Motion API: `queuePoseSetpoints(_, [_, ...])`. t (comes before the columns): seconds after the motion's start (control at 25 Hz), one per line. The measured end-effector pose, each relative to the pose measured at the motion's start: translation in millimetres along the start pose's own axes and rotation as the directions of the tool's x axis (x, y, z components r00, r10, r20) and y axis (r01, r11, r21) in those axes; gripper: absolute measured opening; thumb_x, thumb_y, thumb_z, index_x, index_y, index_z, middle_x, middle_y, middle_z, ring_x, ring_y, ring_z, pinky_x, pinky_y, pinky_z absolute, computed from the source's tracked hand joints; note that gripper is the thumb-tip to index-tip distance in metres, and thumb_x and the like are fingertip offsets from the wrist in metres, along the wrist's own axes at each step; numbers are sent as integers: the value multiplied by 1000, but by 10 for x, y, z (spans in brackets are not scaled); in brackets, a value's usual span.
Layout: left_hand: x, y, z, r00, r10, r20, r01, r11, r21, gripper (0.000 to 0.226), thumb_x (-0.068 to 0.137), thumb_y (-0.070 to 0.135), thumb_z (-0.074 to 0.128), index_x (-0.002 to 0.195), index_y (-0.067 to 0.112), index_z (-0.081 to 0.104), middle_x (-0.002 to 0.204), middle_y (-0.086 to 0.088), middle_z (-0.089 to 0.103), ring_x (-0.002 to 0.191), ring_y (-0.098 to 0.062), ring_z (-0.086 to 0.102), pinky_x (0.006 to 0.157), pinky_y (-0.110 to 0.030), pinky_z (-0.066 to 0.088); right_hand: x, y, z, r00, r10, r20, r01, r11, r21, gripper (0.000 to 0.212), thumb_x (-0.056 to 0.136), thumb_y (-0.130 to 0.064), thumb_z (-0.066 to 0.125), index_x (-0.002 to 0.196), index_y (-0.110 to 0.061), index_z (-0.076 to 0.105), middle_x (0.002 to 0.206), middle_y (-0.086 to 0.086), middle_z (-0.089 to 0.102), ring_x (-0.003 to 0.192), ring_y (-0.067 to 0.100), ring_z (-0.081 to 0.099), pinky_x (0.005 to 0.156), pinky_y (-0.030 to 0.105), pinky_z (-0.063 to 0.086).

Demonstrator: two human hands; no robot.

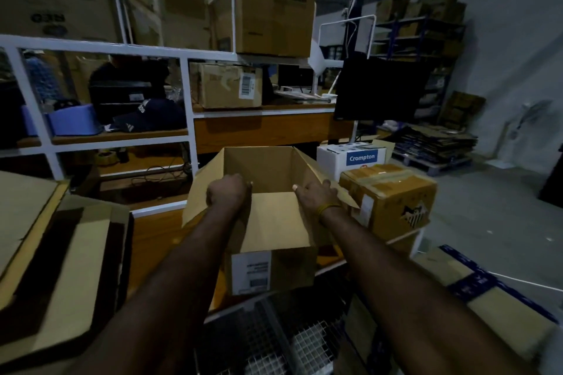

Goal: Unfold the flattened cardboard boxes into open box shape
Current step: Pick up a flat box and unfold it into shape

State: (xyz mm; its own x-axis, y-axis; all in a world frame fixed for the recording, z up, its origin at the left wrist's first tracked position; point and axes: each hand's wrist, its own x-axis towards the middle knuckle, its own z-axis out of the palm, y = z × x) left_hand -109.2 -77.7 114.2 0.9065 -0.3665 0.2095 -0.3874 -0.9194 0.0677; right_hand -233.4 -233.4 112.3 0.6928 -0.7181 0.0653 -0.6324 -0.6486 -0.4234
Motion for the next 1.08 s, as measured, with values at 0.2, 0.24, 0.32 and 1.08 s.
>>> queuePoseSetpoints(0.2, [-634, 84, -81, 997, -43, 61, 46, 998, -48, 41, 94, 46, 59, 115, 12, 57, 113, -9, 58, 97, -25, 61, 87, -43, 54, -369, 83, 67, 994, 43, -97, -43, 999, 9, 52, 89, -50, 62, 132, -22, 51, 138, 17, 34, 122, 38, 44, 99, 46, 43])
queuePoseSetpoints(0.24, [-735, 81, -87, 997, -42, 65, 47, 995, -89, 48, 89, 46, 65, 123, 15, 52, 124, -11, 52, 104, -28, 59, 87, -43, 54, -412, 112, 88, 994, 35, -101, -32, 999, 26, 54, 87, -49, 65, 131, -22, 50, 135, 18, 36, 120, 38, 44, 98, 45, 43])
queuePoseSetpoints(0.32, [-870, 51, -78, 998, -11, 61, 21, 986, -166, 57, 84, 36, 73, 131, 19, 46, 136, -13, 42, 115, -33, 52, 92, -44, 51, -481, 189, 111, 995, 12, -96, -2, 994, 112, 56, 83, -47, 72, 128, -22, 51, 132, 17, 39, 118, 37, 46, 96, 44, 45])
queuePoseSetpoints(1.08, [-1606, -873, -271, 913, 77, -402, -258, 870, -420, 54, 84, 19, 73, 132, 20, 49, 142, -10, 41, 123, -34, 45, 93, -42, 51, -1741, -269, 204, 854, -60, -516, 248, 920, 303, 56, 82, -23, 77, 130, -22, 48, 138, 15, 28, 124, 30, 39, 88, 24, 36])
